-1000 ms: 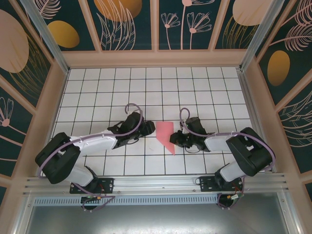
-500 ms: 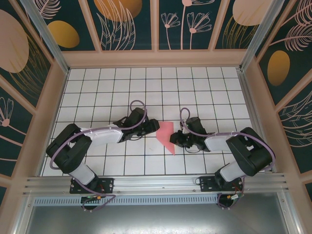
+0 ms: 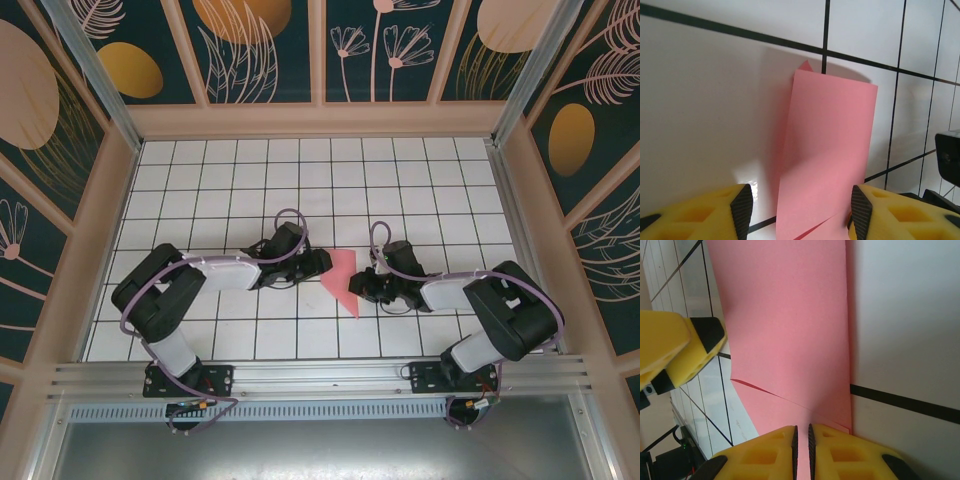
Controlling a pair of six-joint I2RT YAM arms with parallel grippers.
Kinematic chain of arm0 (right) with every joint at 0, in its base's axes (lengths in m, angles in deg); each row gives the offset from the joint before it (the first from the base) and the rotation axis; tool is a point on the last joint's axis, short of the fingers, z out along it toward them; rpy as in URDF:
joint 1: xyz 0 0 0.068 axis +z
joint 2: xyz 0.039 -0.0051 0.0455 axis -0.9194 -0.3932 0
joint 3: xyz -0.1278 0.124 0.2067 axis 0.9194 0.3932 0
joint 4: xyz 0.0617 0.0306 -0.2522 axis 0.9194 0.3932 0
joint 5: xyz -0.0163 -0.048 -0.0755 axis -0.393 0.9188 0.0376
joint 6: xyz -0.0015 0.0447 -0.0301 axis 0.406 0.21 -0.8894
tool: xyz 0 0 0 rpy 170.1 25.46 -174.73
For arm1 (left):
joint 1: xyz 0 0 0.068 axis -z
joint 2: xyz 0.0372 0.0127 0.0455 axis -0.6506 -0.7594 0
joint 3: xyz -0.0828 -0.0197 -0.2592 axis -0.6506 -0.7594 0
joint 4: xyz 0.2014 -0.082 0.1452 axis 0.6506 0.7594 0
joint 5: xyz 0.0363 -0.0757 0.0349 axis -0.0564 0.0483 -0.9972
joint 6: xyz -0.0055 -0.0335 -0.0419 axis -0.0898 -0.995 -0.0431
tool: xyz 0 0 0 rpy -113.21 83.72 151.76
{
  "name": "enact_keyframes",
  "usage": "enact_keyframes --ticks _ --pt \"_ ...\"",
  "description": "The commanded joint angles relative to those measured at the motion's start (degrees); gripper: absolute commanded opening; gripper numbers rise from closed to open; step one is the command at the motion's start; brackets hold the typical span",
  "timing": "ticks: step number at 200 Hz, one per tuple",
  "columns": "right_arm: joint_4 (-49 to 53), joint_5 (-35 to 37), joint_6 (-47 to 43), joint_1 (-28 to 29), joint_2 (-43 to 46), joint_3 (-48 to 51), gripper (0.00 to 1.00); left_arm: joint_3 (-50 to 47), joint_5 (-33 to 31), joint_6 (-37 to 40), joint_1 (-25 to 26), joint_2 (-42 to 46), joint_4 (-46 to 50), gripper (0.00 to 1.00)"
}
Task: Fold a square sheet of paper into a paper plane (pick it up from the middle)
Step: Fold the wing for the fifth time at the center of the table.
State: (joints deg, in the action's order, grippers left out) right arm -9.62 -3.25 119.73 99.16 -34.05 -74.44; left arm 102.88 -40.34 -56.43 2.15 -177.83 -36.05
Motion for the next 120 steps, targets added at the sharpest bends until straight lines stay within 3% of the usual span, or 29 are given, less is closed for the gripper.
enact_keyframes --ticks 1,120 --pt "1.8 4.3 -1.3 -0.3 -3.3 2.2 0.17 1.5 2.6 -0.9 -0.5 -1.7 -1.8 0.55" --pt "-2.4 2.3 -0.6 -0.7 -4.9 4.2 0.17 1.8 8.3 -1.1 -0.4 -3.7 -7.5 0.43"
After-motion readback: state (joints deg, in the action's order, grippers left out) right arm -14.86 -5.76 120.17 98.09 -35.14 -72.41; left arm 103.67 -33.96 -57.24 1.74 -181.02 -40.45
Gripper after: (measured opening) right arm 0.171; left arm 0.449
